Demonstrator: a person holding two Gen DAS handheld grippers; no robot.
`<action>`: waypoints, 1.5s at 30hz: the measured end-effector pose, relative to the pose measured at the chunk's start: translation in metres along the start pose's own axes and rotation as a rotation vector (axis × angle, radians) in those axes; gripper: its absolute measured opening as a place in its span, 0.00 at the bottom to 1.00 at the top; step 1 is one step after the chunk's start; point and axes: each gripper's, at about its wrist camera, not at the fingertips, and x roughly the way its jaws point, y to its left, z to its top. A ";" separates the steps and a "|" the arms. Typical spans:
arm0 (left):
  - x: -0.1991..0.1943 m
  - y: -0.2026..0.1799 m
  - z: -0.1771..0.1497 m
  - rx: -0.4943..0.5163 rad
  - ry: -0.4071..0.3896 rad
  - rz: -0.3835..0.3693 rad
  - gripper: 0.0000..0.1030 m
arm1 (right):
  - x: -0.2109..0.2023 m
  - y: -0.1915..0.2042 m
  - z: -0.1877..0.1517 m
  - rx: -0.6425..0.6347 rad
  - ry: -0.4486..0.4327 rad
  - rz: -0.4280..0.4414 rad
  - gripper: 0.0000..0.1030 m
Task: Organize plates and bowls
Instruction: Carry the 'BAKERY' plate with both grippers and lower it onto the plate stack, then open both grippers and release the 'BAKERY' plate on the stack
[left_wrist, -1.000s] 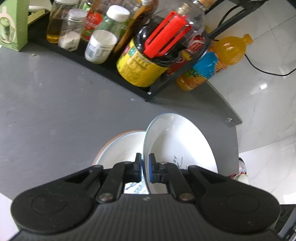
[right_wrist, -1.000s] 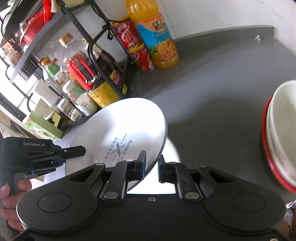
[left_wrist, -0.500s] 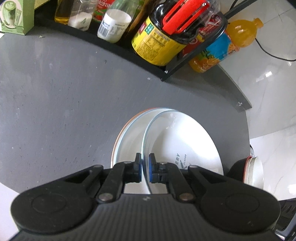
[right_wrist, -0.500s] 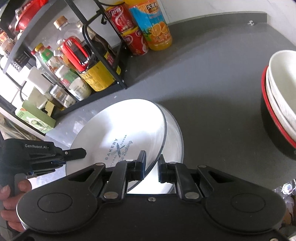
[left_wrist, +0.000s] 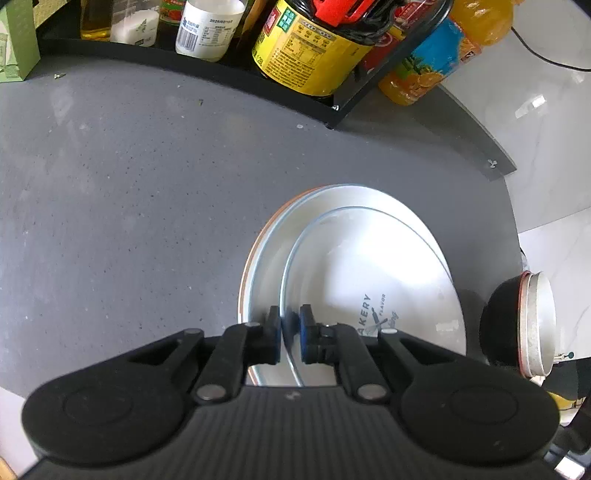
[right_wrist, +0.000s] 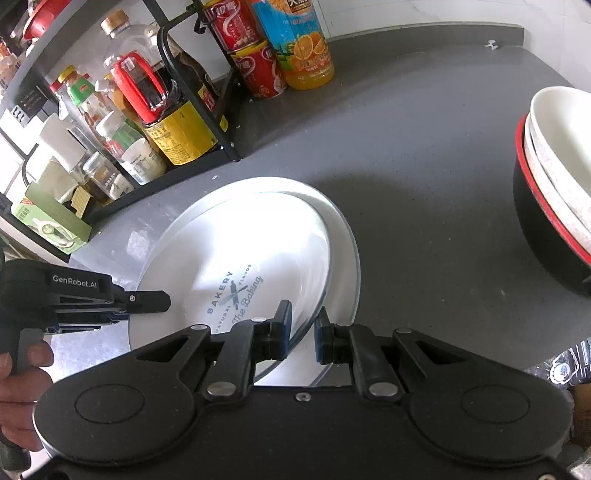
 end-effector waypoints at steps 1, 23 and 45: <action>0.000 -0.001 0.000 0.012 0.003 0.005 0.08 | 0.000 0.001 0.000 -0.004 -0.001 -0.007 0.12; 0.011 -0.035 0.015 0.213 0.117 0.119 0.15 | -0.001 0.008 -0.003 -0.006 0.002 -0.054 0.14; 0.002 -0.049 0.023 0.266 0.152 0.175 0.34 | 0.017 0.021 0.010 -0.076 0.065 -0.094 0.19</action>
